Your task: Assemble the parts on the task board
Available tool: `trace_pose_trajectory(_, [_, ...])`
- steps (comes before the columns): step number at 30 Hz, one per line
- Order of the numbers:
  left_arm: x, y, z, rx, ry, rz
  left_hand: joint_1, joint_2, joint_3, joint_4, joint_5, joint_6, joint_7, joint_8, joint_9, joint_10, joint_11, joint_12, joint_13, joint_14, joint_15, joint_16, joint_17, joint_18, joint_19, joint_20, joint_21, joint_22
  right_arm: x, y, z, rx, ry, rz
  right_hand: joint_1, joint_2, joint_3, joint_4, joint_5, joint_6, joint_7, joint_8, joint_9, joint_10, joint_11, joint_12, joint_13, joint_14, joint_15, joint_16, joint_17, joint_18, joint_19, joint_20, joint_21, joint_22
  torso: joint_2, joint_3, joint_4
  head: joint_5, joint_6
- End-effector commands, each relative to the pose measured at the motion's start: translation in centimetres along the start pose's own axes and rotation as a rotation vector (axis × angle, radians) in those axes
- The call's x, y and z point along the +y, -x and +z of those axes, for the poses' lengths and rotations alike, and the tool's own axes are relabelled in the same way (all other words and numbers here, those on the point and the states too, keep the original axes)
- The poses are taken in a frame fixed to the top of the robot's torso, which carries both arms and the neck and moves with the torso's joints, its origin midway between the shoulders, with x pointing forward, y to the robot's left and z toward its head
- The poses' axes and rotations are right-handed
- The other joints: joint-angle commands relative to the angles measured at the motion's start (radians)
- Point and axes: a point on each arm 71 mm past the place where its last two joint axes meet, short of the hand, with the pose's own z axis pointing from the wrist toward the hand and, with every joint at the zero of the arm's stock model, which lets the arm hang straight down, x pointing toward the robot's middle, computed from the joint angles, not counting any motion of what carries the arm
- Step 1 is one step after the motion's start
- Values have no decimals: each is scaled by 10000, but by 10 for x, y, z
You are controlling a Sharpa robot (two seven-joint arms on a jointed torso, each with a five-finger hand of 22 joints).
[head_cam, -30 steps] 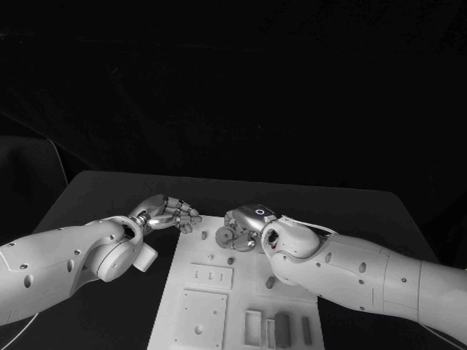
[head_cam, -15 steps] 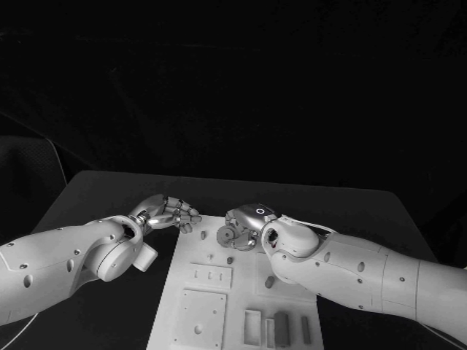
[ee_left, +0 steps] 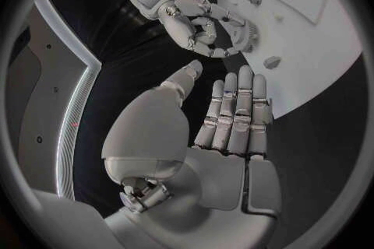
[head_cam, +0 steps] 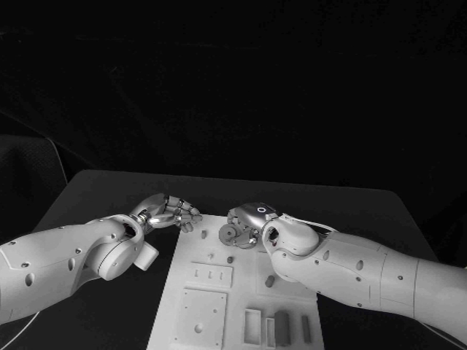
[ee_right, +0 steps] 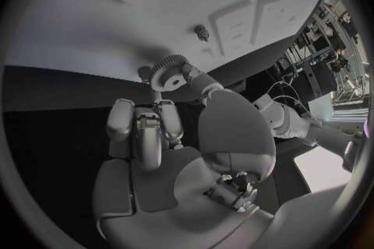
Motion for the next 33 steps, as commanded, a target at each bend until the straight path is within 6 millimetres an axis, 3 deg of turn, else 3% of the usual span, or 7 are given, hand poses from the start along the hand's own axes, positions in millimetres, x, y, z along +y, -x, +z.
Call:
trace_pose_trajectory(1, [-2,-1,1,2,-113,-7,8,70,-39,27,52,53,46,-52,-14,62,14,-69,9,48,1,-60,18,141,73,-5,-59,-9,4,-1,1,57,84,-138,48,74,-2,67,31,567,410,33,153,69,-6,11,-9,1854,-2,1188,2637,126,29,-67,1314,17,3,6,5,12,0])
trace_pose_trajectory(33, [-3,-3,2,64,-120,-14,7,61,-49,28,50,53,57,-61,-18,64,17,-81,8,50,1,-67,23,141,75,-5,-62,-10,3,-4,6,261,-33,-219,58,75,3,62,35,575,399,27,152,48,-9,-22,-61,1828,-4,1171,2591,126,36,-68,1312,19,4,0,-3,86,-17])
